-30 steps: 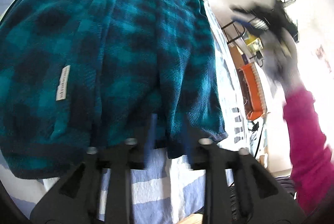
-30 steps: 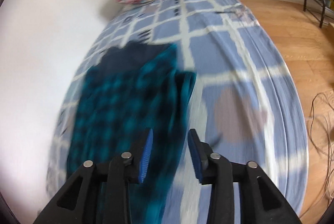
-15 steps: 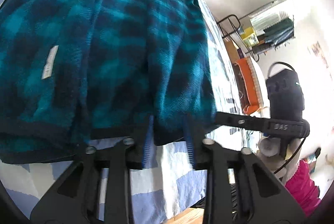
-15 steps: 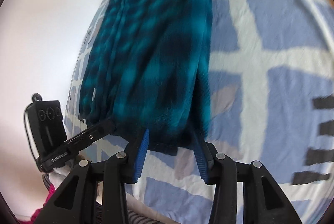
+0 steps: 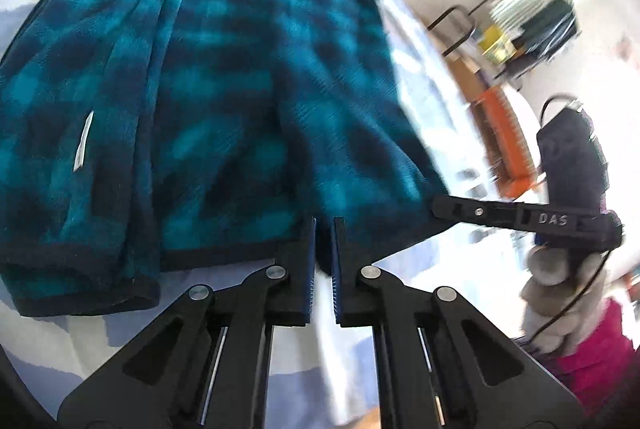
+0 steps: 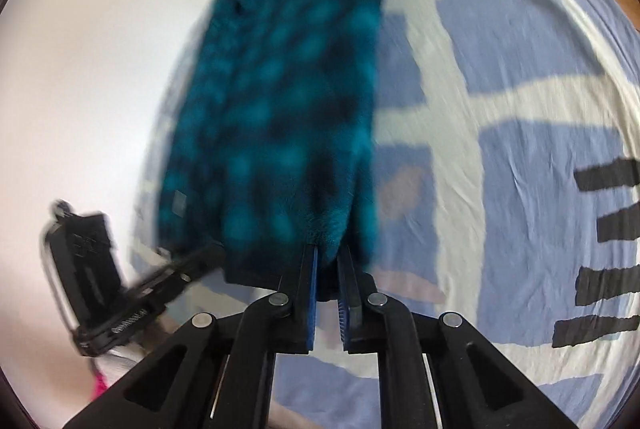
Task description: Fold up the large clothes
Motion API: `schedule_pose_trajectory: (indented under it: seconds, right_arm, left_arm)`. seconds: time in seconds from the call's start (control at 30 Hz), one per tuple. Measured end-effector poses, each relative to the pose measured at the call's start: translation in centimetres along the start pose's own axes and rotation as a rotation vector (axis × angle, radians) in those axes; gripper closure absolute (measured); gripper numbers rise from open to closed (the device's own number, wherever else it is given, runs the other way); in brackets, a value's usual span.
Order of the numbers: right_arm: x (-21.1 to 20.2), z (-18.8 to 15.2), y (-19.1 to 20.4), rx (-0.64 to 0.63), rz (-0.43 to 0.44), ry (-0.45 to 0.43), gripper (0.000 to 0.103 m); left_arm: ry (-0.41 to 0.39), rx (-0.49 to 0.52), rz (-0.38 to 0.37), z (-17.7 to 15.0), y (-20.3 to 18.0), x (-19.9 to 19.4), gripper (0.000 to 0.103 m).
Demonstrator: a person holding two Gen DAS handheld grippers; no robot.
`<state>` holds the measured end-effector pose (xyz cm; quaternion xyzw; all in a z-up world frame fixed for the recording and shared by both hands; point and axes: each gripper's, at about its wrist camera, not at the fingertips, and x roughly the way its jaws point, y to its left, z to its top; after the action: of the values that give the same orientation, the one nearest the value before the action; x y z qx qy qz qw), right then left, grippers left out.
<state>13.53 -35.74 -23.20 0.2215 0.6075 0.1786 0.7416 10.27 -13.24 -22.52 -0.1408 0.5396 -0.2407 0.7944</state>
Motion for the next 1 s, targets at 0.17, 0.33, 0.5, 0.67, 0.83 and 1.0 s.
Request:
schedule_pose_trajectory:
  seconds: [0.17,0.33,0.5,0.67,0.83,1.0]
  right_arm:
    - [-0.1,-0.4,0.2,-0.045,-0.004,0.011,0.088]
    - [-5.2,-0.5,0.2,-0.081,0.013,-0.145,0.063]
    - [-9.0,0.8,-1.2,-0.011,0.036,-0.273,0.061]
    - [-11.8,1.8,-2.8,0.059,0.048,-0.367,0.061]
    - [-13.3,2.5,-4.1,0.108,0.069,-0.407,0.061]
    - [-14.0,2.8,-5.2,0.155,0.113,-0.416,0.061]
  left_arm:
    - [-0.068,0.013,0.055,-1.4,-0.1,-1.9,0.098]
    - [-0.168,0.139,0.08,-2.4,-3.3,-4.6,0.097]
    - [-0.169,0.324,0.082,-2.7,-8.5,-3.1,0.051]
    - [-0.076,0.445,0.104,-2.9,-12.7,1.3,0.037]
    - [0.008,0.545,0.241,-2.9,-13.9,6.1,0.037]
    - [0.043,0.487,0.273,-2.3,-12.5,8.0,0.037]
